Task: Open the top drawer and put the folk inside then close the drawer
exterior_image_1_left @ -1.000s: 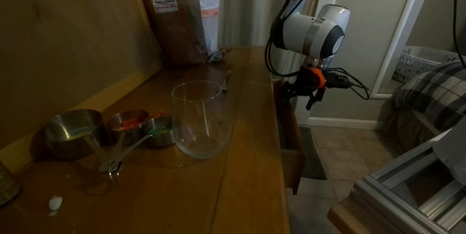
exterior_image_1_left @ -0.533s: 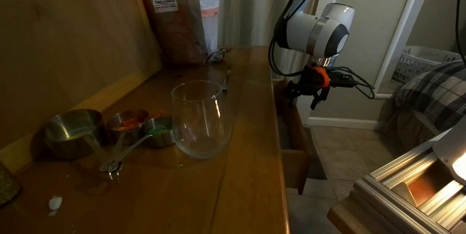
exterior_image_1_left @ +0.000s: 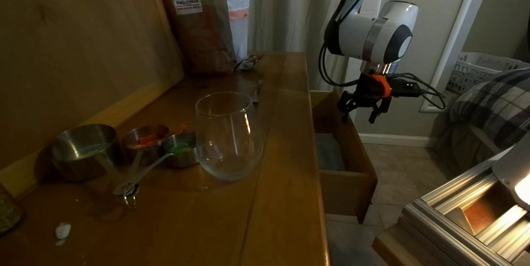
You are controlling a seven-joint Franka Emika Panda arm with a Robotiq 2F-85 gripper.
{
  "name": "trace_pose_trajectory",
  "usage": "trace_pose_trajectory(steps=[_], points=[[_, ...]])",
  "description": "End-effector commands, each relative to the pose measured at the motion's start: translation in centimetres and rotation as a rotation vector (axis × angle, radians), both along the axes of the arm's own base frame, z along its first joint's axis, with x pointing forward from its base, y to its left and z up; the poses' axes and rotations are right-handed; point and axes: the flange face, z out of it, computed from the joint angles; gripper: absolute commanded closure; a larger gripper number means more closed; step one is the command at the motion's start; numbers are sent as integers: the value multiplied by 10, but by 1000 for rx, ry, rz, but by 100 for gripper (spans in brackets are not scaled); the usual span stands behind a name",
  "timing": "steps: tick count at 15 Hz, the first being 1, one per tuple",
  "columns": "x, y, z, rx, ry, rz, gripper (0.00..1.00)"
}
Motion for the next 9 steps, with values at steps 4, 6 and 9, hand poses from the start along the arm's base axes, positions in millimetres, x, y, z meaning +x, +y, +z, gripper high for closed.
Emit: trace_pose_trajectory(steps=[4, 6, 9], points=[[-18, -18, 39, -87, -45, 1, 0], [-21, -5, 64, -133, -97, 46, 0], [-19, 12, 99, -205, -194, 113, 0]])
